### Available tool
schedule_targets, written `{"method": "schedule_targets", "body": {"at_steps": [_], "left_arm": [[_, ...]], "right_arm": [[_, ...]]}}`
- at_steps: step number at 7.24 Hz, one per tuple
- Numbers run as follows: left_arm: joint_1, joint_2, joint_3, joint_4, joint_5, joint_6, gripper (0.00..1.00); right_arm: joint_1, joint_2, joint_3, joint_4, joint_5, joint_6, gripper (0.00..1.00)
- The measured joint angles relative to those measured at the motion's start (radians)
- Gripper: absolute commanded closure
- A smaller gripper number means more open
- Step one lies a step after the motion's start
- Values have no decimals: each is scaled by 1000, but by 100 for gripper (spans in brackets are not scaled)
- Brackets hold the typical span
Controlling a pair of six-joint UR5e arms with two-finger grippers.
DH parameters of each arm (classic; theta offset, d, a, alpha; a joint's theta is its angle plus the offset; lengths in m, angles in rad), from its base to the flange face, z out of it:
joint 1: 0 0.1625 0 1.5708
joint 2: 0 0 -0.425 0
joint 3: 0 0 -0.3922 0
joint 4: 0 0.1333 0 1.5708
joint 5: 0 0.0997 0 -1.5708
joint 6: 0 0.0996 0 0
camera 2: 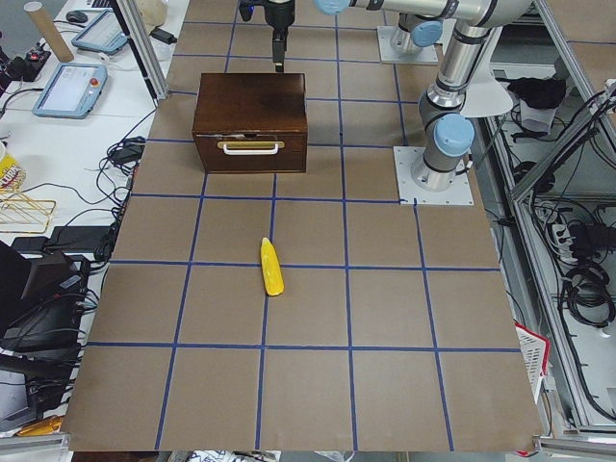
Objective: Open drawer and put corn inside
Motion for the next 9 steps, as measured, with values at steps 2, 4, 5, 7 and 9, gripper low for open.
{"method": "schedule_targets", "body": {"at_steps": [2, 4, 5, 7, 9], "left_arm": [[79, -15, -10, 5, -50, 21, 0], [180, -53, -19, 19, -62, 99, 1], [235, -83, -22, 44, -70, 159, 0], [315, -149, -35, 87, -93, 288, 0], [368, -223, -43, 136, -100, 405, 0]], "right_arm": [[0, 0, 0, 0, 0, 0, 0], [0, 0, 0, 0, 0, 0, 0], [0, 0, 0, 0, 0, 0, 0], [0, 0, 0, 0, 0, 0, 0], [0, 0, 0, 0, 0, 0, 0]]}}
